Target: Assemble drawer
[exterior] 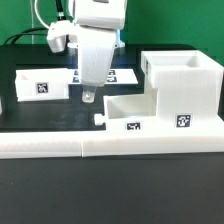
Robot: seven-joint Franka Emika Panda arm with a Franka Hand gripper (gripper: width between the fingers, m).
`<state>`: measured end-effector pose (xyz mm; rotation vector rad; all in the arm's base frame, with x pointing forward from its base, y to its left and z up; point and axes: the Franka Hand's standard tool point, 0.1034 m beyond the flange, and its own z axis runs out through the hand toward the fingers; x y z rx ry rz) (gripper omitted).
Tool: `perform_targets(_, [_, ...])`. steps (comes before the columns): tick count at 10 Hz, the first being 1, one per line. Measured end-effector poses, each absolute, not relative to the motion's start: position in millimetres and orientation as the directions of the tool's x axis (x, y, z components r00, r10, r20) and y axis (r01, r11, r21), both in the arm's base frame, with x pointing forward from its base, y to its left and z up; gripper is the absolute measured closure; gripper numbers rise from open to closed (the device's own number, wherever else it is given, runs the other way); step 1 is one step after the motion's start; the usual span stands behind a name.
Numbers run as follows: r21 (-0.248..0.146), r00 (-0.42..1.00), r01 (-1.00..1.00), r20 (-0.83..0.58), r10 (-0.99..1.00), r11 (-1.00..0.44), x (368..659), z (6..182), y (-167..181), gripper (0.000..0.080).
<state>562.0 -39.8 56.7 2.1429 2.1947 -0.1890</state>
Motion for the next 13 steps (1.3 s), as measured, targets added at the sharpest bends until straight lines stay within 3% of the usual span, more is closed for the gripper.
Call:
perform_targets(6, [-0.081, -0.132, 0.987, 0.049, 0.990, 0.136, 548, 30.8, -65, 0.0151])
perform_targets(13, [-0.083, -0.039, 0.995, 0.086, 0.996, 0.046, 564, 25.4, -41, 0.0151])
